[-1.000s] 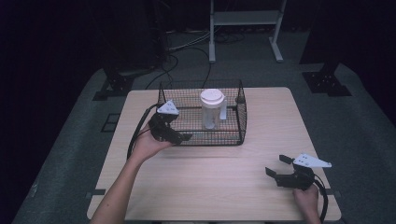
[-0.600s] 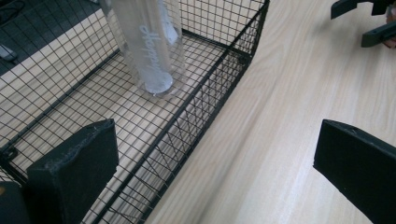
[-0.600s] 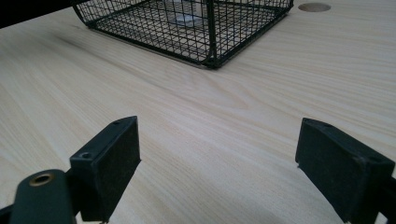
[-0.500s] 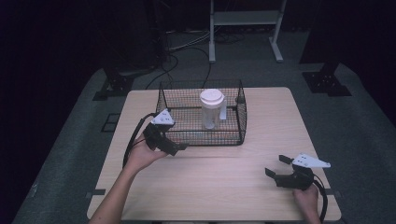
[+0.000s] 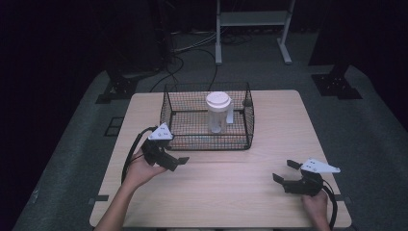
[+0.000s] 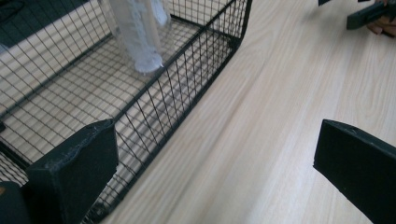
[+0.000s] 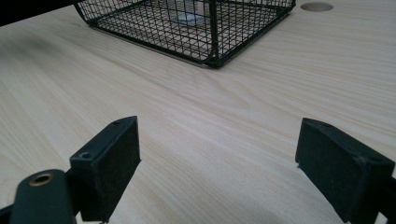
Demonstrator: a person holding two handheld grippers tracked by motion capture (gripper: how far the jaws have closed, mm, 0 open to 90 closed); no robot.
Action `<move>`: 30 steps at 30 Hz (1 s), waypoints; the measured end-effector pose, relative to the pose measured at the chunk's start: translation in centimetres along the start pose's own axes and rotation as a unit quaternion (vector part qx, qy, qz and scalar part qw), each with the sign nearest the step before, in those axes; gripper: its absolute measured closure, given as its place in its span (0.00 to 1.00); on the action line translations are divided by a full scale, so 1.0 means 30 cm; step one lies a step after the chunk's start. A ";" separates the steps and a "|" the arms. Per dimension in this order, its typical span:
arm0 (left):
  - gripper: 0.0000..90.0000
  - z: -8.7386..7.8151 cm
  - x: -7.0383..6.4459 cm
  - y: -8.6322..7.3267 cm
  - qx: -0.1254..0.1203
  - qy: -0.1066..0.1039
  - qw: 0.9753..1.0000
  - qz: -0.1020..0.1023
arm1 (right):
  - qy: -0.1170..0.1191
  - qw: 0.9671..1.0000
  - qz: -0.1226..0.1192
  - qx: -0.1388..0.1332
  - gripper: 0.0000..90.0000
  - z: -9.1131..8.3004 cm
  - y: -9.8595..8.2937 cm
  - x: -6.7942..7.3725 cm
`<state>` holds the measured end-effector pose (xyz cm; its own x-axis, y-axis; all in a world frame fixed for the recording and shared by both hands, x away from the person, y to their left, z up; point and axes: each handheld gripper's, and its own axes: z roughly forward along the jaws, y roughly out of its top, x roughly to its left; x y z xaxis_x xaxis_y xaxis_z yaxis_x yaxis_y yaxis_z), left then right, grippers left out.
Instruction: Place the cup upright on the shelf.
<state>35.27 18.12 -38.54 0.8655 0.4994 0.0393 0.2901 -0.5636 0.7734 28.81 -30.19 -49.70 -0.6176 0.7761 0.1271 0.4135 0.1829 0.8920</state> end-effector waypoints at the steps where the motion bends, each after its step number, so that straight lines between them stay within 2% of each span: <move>1: 0.00 0.000 -0.004 -0.011 -0.002 -0.001 1.000 -0.003 | 0.000 1.000 -0.001 0.000 0.14 0.000 0.000 0.000; 9: 0.00 -0.007 -0.023 -0.067 -0.015 0.001 1.000 -0.013 | 0.001 1.000 0.000 0.002 0.14 0.001 0.000 0.001; 11: 0.00 -0.010 -0.031 -0.077 -0.019 0.001 1.000 -0.015 | 0.011 1.000 0.007 -0.003 0.14 0.000 0.000 -0.006; 15: 0.00 -0.019 -0.047 -0.105 -0.031 0.001 0.999 -0.022 | 0.017 1.000 0.014 -0.009 0.14 -0.003 -0.001 -0.012; 19: 0.00 -0.021 -0.051 -0.128 -0.034 -0.001 0.999 -0.029 | 0.016 1.000 0.009 -0.004 0.14 -0.001 0.000 -0.008; 26: 0.00 -0.037 -0.073 -0.163 -0.033 0.015 0.999 -0.022 | 0.017 1.000 0.008 -0.004 0.14 -0.001 0.000 -0.007; 30: 0.00 -0.042 -0.088 -0.189 -0.044 0.027 0.998 -0.026 | 0.017 1.000 0.007 -0.003 0.14 -0.001 0.000 -0.007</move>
<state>30.81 20.84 -42.24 0.8267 0.5618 0.0303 0.2942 -0.4774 0.8280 28.91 -30.36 -49.72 -0.6335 0.7583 0.1541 0.4189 0.1687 0.8922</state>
